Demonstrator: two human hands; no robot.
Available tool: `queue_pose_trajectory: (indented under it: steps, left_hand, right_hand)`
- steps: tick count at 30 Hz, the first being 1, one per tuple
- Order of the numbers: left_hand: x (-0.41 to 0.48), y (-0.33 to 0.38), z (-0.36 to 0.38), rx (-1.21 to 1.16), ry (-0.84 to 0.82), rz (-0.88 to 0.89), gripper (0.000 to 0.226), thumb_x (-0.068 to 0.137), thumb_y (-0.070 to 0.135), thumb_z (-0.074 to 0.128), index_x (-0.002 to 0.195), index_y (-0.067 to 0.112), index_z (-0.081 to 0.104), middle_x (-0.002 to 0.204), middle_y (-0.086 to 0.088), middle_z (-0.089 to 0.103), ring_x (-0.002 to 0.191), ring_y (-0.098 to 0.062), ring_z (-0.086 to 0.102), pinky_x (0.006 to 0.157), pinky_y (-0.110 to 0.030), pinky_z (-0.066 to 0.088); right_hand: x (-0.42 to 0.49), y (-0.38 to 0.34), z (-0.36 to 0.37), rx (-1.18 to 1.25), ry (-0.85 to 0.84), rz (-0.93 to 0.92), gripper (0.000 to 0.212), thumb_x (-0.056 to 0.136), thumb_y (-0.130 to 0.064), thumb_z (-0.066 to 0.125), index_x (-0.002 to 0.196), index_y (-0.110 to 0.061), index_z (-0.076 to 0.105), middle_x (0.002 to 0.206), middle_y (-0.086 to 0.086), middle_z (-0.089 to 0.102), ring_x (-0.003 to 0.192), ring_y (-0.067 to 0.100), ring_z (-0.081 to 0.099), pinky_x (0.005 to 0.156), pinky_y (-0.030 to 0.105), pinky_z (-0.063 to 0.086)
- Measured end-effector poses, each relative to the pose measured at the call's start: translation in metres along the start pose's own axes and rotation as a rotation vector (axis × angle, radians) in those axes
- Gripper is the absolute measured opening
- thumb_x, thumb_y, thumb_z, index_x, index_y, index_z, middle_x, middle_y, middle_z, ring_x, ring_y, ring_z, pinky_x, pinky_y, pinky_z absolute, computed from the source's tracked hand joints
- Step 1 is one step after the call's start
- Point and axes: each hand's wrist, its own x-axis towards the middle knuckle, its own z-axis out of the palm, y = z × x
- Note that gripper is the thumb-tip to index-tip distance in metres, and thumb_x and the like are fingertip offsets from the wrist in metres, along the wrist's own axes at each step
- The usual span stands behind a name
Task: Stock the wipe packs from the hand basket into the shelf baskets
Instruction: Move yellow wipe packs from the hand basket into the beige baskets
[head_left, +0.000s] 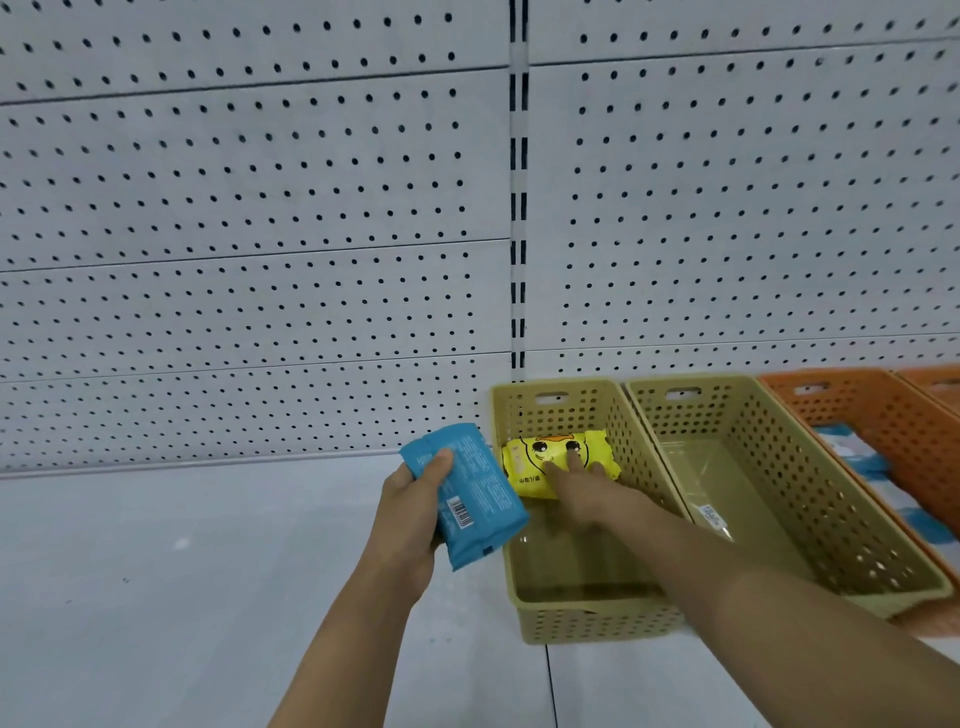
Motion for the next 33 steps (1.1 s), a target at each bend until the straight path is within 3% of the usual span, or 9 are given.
queue_pose_trajectory:
  steps: [3, 5, 12, 17, 22, 24, 27, 29, 33]
  left_hand:
    - [-0.002, 0.002, 0.006, -0.006, 0.010, 0.000, 0.018, 0.101, 0.031, 0.047, 0.105, 0.017, 0.058, 0.102, -0.010, 0.068, 0.095, -0.028, 0.067, 0.084, -0.048, 0.055]
    - [-0.004, 0.003, 0.013, -0.001, 0.000, 0.005, 0.022, 0.102, 0.033, 0.044, 0.105, 0.016, 0.058, 0.102, -0.010, 0.067, 0.096, -0.027, 0.067, 0.084, -0.048, 0.055]
    - [-0.003, 0.005, 0.060, -0.105, -0.022, 0.081, 0.023, 0.104, 0.023, 0.040, 0.114, 0.009, 0.055, 0.099, -0.009, 0.065, 0.091, -0.024, 0.065, 0.070, -0.042, 0.054]
    - [-0.005, -0.002, 0.122, -0.148, -0.128, 0.080, 0.037, 0.106, 0.023, 0.035, 0.130, -0.001, 0.049, 0.108, -0.014, 0.065, 0.098, -0.026, 0.065, 0.067, -0.034, 0.061]
    - [-0.021, -0.025, 0.208, 0.019, -0.231, 0.125, 0.035, 0.103, 0.037, 0.040, 0.114, 0.010, 0.060, 0.109, -0.012, 0.069, 0.094, -0.024, 0.069, 0.067, -0.034, 0.059]
    - [-0.031, -0.042, 0.246, 0.139, -0.272, 0.145, 0.037, 0.103, 0.041, 0.037, 0.120, 0.017, 0.058, 0.114, -0.005, 0.068, 0.099, -0.020, 0.067, 0.074, -0.035, 0.058]
    - [-0.045, -0.072, 0.295, 0.461, -0.336, 0.262, 0.029, 0.101, 0.042, 0.040, 0.125, 0.029, 0.051, 0.119, 0.009, 0.062, 0.102, -0.006, 0.061, 0.083, -0.026, 0.051]
    - [-0.047, -0.099, 0.316, 0.701, -0.382, 0.350, 0.021, 0.098, 0.040, 0.049, 0.119, 0.036, 0.046, 0.110, 0.024, 0.055, 0.103, 0.001, 0.056, 0.080, -0.019, 0.045]
    - [-0.037, -0.149, 0.334, 1.144, -0.353, 0.513, 0.059, 0.082, 0.063, 0.053, 0.132, 0.036, 0.039, 0.127, 0.018, 0.050, 0.120, -0.007, 0.048, 0.100, -0.039, 0.046]
  right_hand:
    - [-0.002, 0.009, -0.006, 0.114, -0.014, -0.056, 0.076, 0.094, -0.026, 0.055, 0.153, -0.027, 0.006, 0.160, 0.009, -0.010, 0.146, 0.038, 0.004, 0.116, 0.055, 0.018]
    - [-0.011, 0.014, -0.014, 0.314, 0.029, -0.093, 0.073, 0.093, -0.027, 0.056, 0.153, -0.025, 0.013, 0.161, 0.007, -0.001, 0.144, 0.032, 0.019, 0.112, 0.044, 0.032]
    - [-0.078, 0.026, -0.036, 0.429, 0.574, -0.575, 0.090, 0.079, -0.019, 0.072, 0.149, -0.039, 0.018, 0.156, -0.010, 0.017, 0.139, 0.008, 0.028, 0.108, 0.029, 0.036]
    - [-0.099, 0.074, -0.039, 0.413, 0.992, -0.754, 0.048, 0.079, -0.010, 0.055, 0.125, -0.017, 0.060, 0.135, 0.006, 0.051, 0.117, 0.020, 0.051, 0.093, 0.033, 0.048]
    - [-0.127, 0.163, -0.049, 0.608, 1.085, -0.614, 0.041, 0.079, 0.003, 0.057, 0.117, -0.011, 0.065, 0.115, 0.003, 0.065, 0.106, 0.013, 0.057, 0.095, 0.021, 0.043]
    - [-0.140, 0.200, -0.058, 0.761, 1.117, -0.516, 0.024, 0.090, -0.004, 0.057, 0.104, -0.022, 0.065, 0.093, -0.005, 0.065, 0.084, 0.004, 0.056, 0.077, 0.015, 0.043]
    - [-0.142, 0.265, -0.066, 0.990, 1.115, -0.322, 0.022, 0.095, -0.020, 0.056, 0.076, -0.029, 0.054, 0.062, -0.007, 0.054, 0.056, 0.012, 0.049, 0.056, 0.030, 0.043]
    - [-0.140, 0.303, -0.066, 1.066, 1.052, -0.193, 0.017, 0.096, -0.027, 0.054, 0.086, -0.015, 0.061, 0.075, 0.005, 0.065, 0.065, 0.024, 0.061, 0.055, 0.041, 0.051]
    - [-0.127, 0.350, -0.055, 1.130, 0.811, 0.020, 0.017, 0.098, -0.015, 0.051, 0.104, -0.004, 0.062, 0.088, 0.006, 0.067, 0.062, 0.012, 0.059, 0.042, 0.016, 0.045]
